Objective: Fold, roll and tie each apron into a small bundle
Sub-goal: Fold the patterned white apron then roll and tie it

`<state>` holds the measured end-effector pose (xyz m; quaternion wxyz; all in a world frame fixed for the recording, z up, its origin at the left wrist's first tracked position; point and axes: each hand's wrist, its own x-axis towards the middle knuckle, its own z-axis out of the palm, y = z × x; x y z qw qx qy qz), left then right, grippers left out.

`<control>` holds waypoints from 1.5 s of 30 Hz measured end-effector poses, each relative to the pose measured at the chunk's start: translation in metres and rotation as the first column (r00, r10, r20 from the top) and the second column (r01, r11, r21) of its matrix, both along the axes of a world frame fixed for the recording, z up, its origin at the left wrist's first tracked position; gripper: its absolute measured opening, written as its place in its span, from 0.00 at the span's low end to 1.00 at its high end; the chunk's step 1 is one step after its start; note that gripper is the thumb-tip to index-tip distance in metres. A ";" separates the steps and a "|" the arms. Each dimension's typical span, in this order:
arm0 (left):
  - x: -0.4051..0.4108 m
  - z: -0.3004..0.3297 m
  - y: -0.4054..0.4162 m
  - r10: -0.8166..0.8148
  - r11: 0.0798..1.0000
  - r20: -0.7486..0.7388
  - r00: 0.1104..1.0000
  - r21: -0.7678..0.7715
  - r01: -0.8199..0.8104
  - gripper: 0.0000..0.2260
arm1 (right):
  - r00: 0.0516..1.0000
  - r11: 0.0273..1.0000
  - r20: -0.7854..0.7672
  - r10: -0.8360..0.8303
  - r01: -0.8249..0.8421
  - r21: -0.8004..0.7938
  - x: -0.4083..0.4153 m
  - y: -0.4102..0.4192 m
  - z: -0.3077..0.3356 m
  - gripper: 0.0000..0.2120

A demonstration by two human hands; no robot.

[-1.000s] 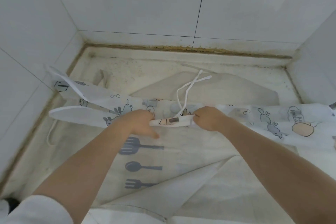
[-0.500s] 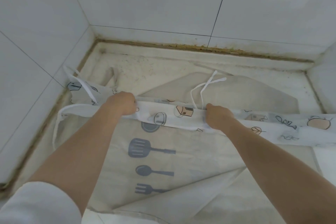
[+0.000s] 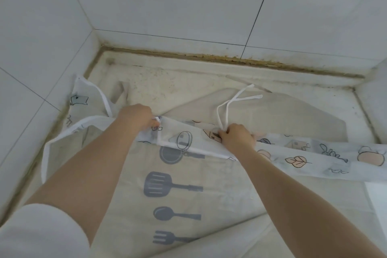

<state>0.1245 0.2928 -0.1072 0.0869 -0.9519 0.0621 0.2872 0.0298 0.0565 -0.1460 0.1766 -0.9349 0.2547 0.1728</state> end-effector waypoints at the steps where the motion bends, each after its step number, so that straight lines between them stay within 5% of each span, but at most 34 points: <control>1: -0.002 0.002 -0.009 -0.034 0.997 0.087 0.996 0.070 0.028 0.12 | 1.000 1.000 0.009 -0.015 0.015 -0.003 0.002 0.000 -0.001 0.15; 3: -0.013 -0.001 -0.039 -0.198 0.980 0.298 0.934 0.074 0.184 0.15 | 0.999 0.999 0.006 -0.036 0.036 0.011 0.006 -0.001 0.000 0.13; 5: -0.036 -0.017 -0.074 -0.315 0.887 0.468 0.826 -0.164 0.432 0.17 | 0.998 0.997 -0.013 -0.060 0.060 0.052 0.009 -0.002 0.002 0.12; 7: -0.053 -0.041 -0.092 -0.252 0.757 0.574 0.779 -0.385 0.529 0.15 | 0.996 0.995 -0.065 -0.059 0.064 0.077 0.013 -0.005 0.005 0.11; 11: -0.054 -0.081 -0.090 -0.081 0.715 0.603 0.794 -0.520 0.468 0.17 | 0.995 0.968 -0.103 0.014 0.013 0.249 0.033 -0.016 0.017 0.11; 13: -0.050 -0.082 -0.090 -0.077 0.697 0.630 0.773 -0.520 0.494 0.16 | 0.998 0.898 0.023 -0.058 0.042 0.438 0.046 -0.016 0.029 0.11; 15: -0.046 -0.082 -0.090 -0.076 0.684 0.676 0.733 -0.499 0.532 0.16 | 0.958 0.730 0.122 -0.259 0.112 0.674 0.056 -0.013 0.034 0.13; 18: -0.044 -0.084 -0.089 -0.061 0.683 0.697 0.715 -0.493 0.539 0.16 | 0.910 0.610 0.135 -0.392 0.147 0.779 0.056 -0.007 0.027 0.10; 20: -0.042 -0.081 -0.089 -0.072 0.687 0.690 0.720 -0.489 0.537 0.16 | 0.939 0.747 0.166 -0.301 0.124 0.653 0.046 -0.009 0.019 0.10; 22: -0.040 -0.081 -0.088 -0.096 0.684 0.704 0.704 -0.468 0.560 0.15 | 0.979 0.921 0.204 -0.005 -0.075 0.382 0.030 -0.018 0.017 0.13; 24: -0.039 -0.077 -0.086 -0.135 0.683 0.710 0.691 -0.438 0.584 0.15 | 0.943 0.935 0.157 0.295 -0.318 0.155 0.016 -0.029 0.016 0.12; 27: -0.041 -0.082 -0.074 -0.160 0.688 0.726 0.669 -0.404 0.603 0.15 | 0.873 0.870 0.075 0.482 -0.487 0.073 0.004 -0.052 0.016 0.11; 35: -0.053 -0.088 -0.052 -0.158 0.855 0.770 0.618 -0.207 0.476 0.16 | 0.861 0.875 -0.168 0.480 -0.482 0.030 -0.034 -0.139 0.025 0.15; 38: -0.061 -0.085 -0.065 0.001 0.931 0.735 0.678 -0.249 0.268 0.10 | 0.865 0.879 -0.182 0.469 -0.478 -0.008 -0.039 -0.147 0.024 0.17; 39: -0.067 -0.082 -0.074 0.108 0.924 0.726 0.679 -0.326 0.202 0.05 | 0.857 0.870 -0.188 0.479 -0.492 -0.026 -0.038 -0.147 0.023 0.17; 41: -0.080 -0.077 -0.101 0.209 0.871 0.718 0.664 -0.445 0.207 0.11 | 0.840 0.849 -0.199 0.504 -0.524 -0.062 -0.034 -0.144 0.021 0.18; 45: -0.119 -0.064 -0.196 -0.117 0.618 0.633 0.766 -0.557 0.555 0.14 | 0.810 0.811 -0.188 0.556 -0.578 -0.094 -0.028 -0.141 0.019 0.18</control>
